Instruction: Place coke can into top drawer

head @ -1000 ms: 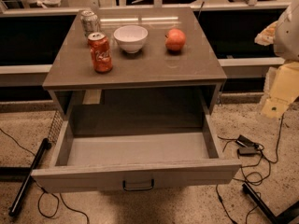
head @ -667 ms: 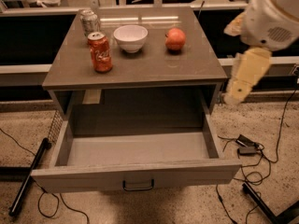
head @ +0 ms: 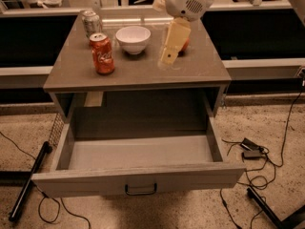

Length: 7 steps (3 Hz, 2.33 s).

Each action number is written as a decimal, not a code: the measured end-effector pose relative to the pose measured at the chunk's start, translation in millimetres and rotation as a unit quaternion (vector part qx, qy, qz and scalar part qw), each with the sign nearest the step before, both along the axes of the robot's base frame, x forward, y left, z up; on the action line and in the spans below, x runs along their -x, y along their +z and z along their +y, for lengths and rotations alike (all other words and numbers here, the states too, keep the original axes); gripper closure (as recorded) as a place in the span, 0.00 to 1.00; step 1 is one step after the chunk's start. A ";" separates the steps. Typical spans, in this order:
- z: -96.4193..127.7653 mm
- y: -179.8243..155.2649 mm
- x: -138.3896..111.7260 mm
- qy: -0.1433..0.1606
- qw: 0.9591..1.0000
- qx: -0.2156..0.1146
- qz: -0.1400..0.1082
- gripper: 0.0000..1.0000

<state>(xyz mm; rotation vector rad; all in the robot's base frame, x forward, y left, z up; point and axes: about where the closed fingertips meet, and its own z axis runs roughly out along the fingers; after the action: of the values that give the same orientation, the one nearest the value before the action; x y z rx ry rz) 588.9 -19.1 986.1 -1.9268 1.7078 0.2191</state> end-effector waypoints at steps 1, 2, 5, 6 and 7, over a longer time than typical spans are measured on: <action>0.1 -0.1 -0.8 -0.002 1.000 -0.002 -0.001 0.00; -0.5 -1.8 -18.6 -0.039 0.998 -0.041 -0.022 0.00; 22.7 -19.9 -106.9 -0.117 0.959 -0.245 -0.078 0.00; 49.5 -21.5 -137.6 -0.116 0.944 -0.301 -0.069 0.00; 84.8 -29.2 -155.4 -0.115 0.937 -0.326 -0.041 0.00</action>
Offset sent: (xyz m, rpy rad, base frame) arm 0.0633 -0.0133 0.0003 0.2818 -0.1529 -0.2764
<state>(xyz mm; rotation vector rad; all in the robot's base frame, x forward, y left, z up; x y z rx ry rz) 744.3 65.7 956.9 -1.2251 1.5308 0.5311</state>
